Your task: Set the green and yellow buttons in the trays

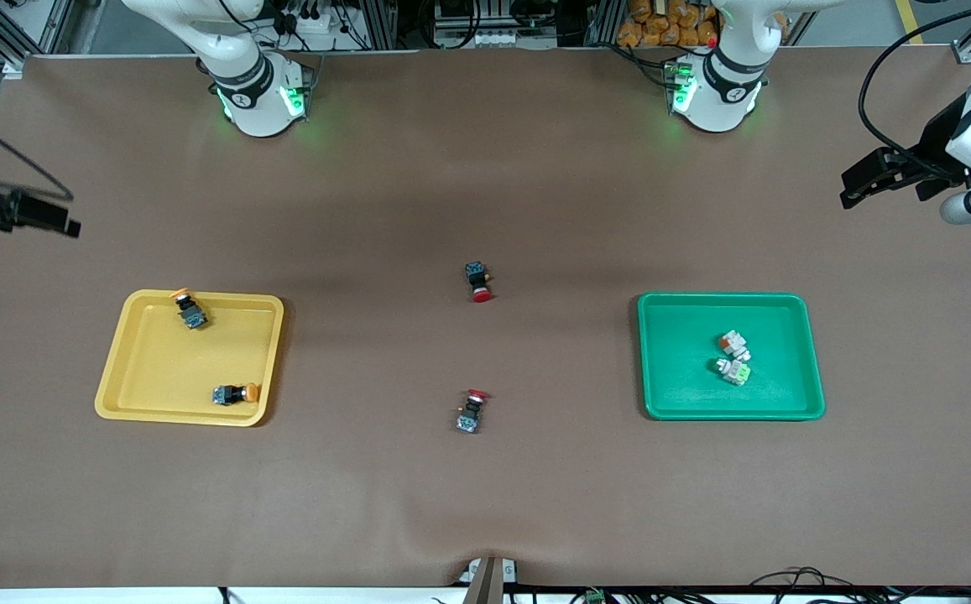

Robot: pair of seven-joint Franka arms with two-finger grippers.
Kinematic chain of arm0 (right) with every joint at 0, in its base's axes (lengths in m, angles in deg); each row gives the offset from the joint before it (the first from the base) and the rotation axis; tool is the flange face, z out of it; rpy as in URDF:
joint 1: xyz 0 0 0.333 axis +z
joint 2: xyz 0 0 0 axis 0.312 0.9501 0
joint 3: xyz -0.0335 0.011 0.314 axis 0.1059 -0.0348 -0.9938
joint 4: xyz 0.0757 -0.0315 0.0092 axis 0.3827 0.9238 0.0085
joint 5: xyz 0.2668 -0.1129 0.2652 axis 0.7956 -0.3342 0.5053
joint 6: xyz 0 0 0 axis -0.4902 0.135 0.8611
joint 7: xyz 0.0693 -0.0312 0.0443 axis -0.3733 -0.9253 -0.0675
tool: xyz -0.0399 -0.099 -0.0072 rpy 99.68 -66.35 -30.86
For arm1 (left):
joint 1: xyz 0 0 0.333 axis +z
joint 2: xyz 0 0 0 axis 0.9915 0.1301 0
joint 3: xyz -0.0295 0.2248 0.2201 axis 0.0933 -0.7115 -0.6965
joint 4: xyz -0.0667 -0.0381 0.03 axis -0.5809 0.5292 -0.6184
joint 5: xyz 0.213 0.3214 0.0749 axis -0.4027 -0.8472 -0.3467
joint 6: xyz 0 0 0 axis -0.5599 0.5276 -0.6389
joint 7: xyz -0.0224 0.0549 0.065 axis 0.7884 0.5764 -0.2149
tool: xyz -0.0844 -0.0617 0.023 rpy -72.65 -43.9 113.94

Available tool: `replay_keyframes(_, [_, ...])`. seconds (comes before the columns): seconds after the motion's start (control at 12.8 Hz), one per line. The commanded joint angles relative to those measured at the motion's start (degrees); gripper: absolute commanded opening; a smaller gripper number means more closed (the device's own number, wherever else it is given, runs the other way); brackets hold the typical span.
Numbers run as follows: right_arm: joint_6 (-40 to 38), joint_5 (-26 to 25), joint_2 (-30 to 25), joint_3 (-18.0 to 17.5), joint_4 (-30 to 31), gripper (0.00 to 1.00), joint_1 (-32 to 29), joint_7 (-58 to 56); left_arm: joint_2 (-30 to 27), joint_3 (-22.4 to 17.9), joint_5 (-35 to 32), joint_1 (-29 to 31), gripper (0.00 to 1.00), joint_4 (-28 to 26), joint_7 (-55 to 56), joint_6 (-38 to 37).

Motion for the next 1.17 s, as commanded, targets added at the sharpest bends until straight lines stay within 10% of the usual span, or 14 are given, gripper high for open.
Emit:
replay_keyframes(0.0, [-0.6,-1.0,-3.7,-0.4,2.3,1.0,-0.4,-0.8,-0.9,0.0,0.0,0.2,1.0,0.3,0.7,-1.7])
replay_keyframes(1.09, [-3.0,-0.2,-3.9,-1.2,-2.2,1.0,0.8,-0.8,-7.1,-0.1,-0.9,1.5,1.0,-4.2,0.5,-1.7])
